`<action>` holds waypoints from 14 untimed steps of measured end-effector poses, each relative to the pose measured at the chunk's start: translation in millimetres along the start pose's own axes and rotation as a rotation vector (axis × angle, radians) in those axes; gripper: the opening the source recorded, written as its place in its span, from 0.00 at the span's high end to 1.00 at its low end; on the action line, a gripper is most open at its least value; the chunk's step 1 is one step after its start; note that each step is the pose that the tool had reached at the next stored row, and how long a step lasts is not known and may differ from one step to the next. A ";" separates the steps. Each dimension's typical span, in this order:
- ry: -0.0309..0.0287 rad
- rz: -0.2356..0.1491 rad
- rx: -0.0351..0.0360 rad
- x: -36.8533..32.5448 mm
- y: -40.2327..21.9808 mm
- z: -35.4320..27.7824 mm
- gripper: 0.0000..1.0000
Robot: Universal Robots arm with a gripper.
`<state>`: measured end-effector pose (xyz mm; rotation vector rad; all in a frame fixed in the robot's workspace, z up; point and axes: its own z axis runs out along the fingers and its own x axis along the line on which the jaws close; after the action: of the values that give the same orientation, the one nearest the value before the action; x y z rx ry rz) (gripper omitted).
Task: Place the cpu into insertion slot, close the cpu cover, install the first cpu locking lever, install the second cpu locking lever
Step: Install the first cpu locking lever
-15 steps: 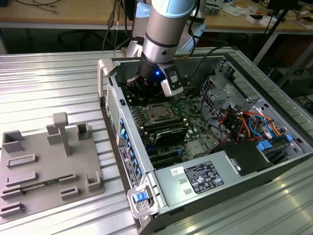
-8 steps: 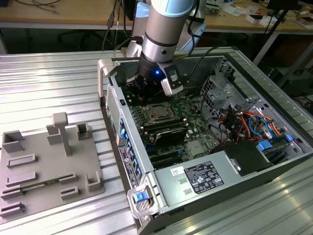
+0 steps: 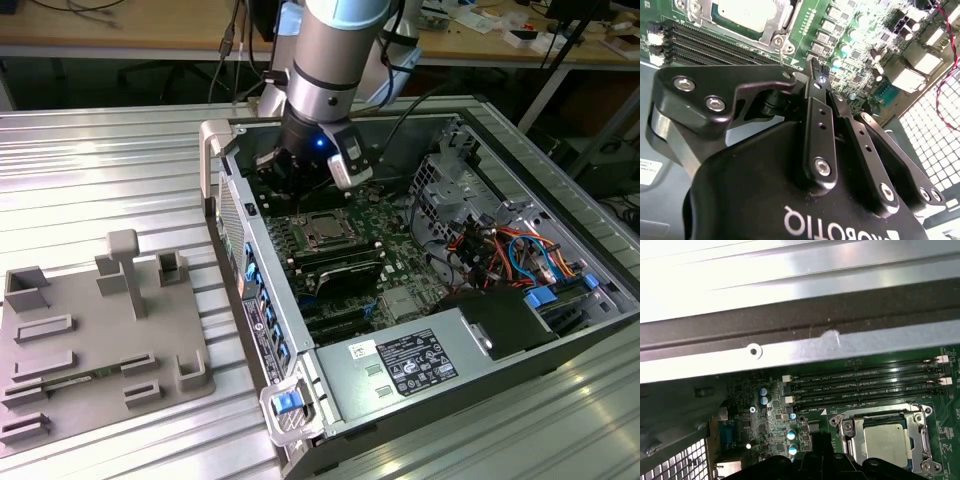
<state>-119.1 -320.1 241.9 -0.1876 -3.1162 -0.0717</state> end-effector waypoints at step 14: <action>0.0013 -0.027 -0.0001 -30.3 9.9 1.6 0.89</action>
<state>-87.8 -313.9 240.1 -0.1450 -3.1178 -0.0723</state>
